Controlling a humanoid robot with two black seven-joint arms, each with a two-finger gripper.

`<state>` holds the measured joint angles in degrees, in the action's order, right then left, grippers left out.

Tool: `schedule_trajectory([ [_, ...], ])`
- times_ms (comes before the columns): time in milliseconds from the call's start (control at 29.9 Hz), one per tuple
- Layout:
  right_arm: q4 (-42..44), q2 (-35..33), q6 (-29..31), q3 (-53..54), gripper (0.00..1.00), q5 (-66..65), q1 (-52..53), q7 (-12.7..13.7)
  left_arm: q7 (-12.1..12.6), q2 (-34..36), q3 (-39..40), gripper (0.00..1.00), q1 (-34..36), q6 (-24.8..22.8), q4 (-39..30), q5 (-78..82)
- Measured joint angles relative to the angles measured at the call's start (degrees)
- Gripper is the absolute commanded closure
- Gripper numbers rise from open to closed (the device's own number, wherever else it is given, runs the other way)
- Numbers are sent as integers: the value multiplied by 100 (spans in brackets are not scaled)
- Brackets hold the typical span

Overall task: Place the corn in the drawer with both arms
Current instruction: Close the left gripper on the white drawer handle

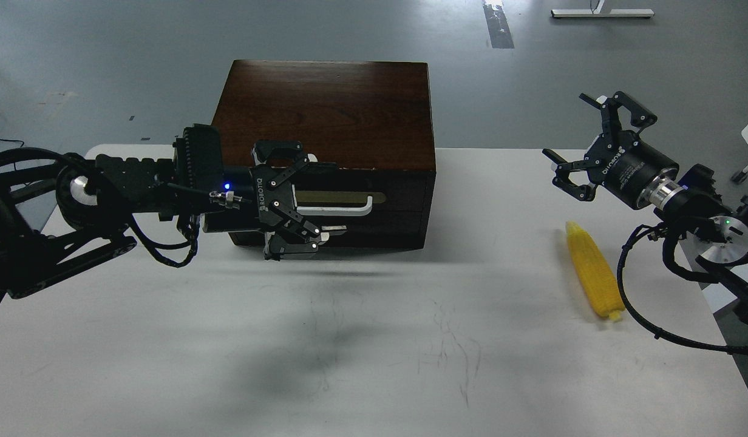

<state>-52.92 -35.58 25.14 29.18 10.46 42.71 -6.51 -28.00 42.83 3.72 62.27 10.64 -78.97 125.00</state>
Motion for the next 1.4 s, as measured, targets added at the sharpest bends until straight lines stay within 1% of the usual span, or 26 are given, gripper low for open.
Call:
schedule_trajectory([
  [33, 0, -2, 0, 0, 0, 0, -3, 0, 0, -26, -59, 12, 26, 0, 30, 0],
  [67, 0, -5, 0, 0, 0, 0, -7, 0, 0, -56, -120, 16, 49, 0, 56, 0],
  [134, 0, -10, 0, 0, 0, 0, -21, 0, 0, -107, -196, 19, 72, 0, 77, 0],
  [201, 0, -10, 0, 0, 0, 0, -50, 0, 0, -162, -223, 25, 82, 0, 90, 0],
  [301, 1, -13, 0, 0, 0, 0, -75, 0, 0, -227, -231, 28, 92, 0, 154, 0],
  [535, 1, -20, 0, 0, 0, 0, -123, 0, 0, -331, -232, 28, 94, 0, 328, 0],
  [936, 1, -16, 0, 0, 0, 0, -141, -8, 0, -533, -258, 27, 67, 0, 817, 0],
  [1404, 89, 17, 0, 0, 0, 0, -141, -17, 0, -523, -258, 27, -13, 9, 784, 0],
])
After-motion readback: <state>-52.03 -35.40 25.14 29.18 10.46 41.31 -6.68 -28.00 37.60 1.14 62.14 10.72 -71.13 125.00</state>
